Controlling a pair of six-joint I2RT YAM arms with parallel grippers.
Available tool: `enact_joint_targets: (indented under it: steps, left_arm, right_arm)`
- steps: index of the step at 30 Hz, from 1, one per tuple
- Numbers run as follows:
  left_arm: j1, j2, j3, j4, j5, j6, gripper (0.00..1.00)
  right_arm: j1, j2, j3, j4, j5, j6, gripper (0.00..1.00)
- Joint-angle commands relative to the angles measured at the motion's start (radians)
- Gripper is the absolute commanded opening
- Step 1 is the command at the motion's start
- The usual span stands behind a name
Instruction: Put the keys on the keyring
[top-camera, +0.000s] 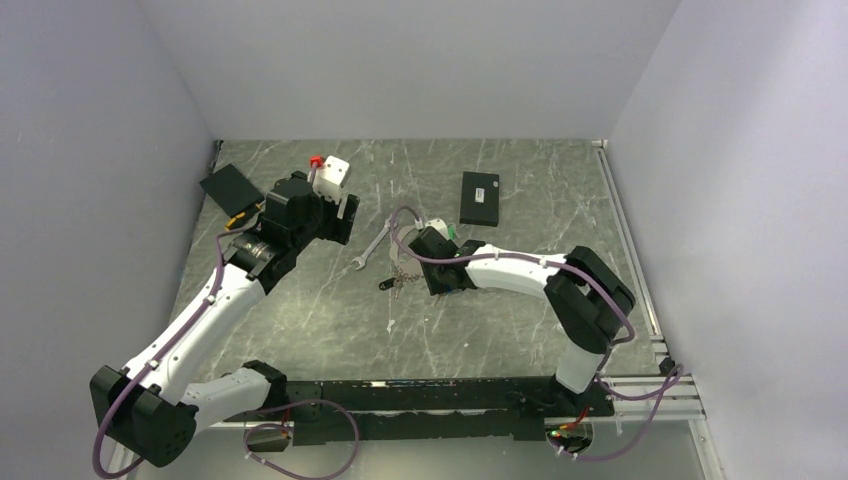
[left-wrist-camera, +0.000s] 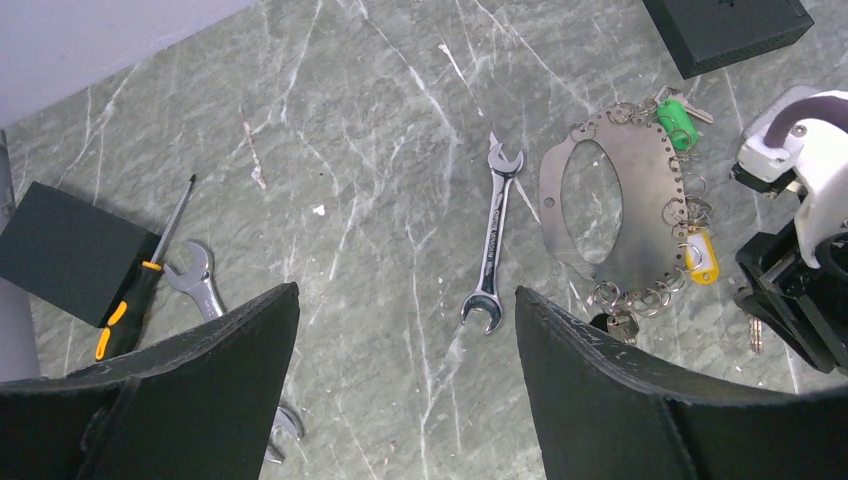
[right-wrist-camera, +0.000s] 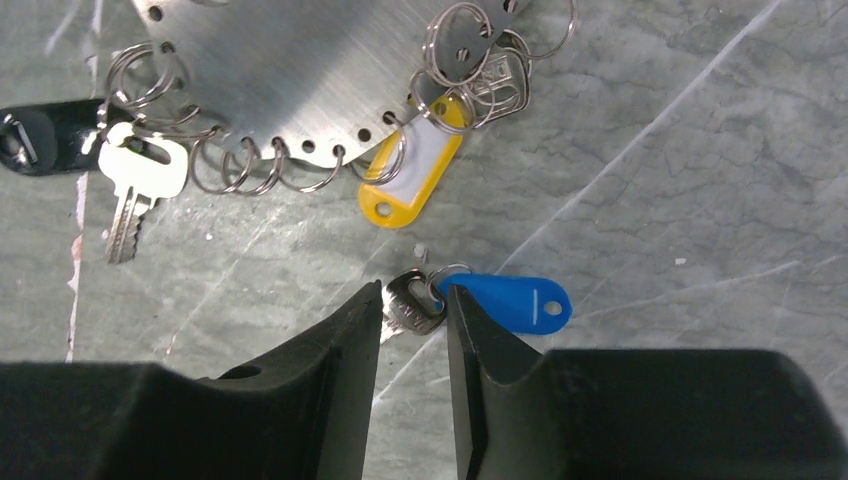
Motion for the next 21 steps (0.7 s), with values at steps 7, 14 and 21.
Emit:
enact_joint_targets:
  steps: [7, 14, 21]
  left_arm:
    - [-0.004, -0.016, 0.021, 0.016, -0.005, 0.028, 0.84]
    - [-0.004, -0.015, 0.02, 0.014, -0.007, 0.029, 0.84]
    - [-0.004, -0.015, 0.02, 0.014, -0.006, 0.03, 0.84]
  right_arm:
    - [-0.031, 0.034, 0.04, 0.018, -0.028, 0.009, 0.32]
    - [-0.038, 0.052, 0.042, 0.03, -0.066, 0.008, 0.28]
    - [-0.037, 0.06, 0.032, 0.054, -0.085, 0.001, 0.25]
